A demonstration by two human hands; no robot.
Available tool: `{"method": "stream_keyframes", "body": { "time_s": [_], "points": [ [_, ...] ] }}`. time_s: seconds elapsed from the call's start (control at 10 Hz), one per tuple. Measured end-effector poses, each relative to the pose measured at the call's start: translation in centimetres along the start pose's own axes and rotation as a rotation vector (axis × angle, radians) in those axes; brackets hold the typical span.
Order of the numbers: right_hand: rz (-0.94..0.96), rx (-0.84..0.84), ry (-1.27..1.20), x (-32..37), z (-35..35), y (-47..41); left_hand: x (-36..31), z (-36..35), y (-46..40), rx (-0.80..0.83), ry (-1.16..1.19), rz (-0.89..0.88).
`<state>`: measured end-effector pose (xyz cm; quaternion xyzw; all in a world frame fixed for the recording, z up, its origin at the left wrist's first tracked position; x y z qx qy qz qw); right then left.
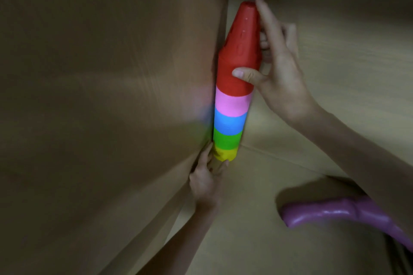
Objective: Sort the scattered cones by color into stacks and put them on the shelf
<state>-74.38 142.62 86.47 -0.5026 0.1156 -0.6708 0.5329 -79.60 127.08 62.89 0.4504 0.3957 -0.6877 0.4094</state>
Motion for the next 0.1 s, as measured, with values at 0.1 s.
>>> {"method": "stream_keyframes", "body": {
  "time_s": [0.1],
  "points": [
    [-0.013, -0.055, 0.012, 0.29, 0.33, 1.59, 0.46, 0.61, 0.24, 0.076, -0.1, -0.076]
  ]
}}
Point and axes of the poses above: each hand's wrist, its own y-axis away from the middle knuckle, its own z-axis out of the back of the hand, x = y × z, the point moved 1 cm from there along -y, towards the middle knuckle, and after that the axes turned 2 degrees about -x, right-handed, at the moved point
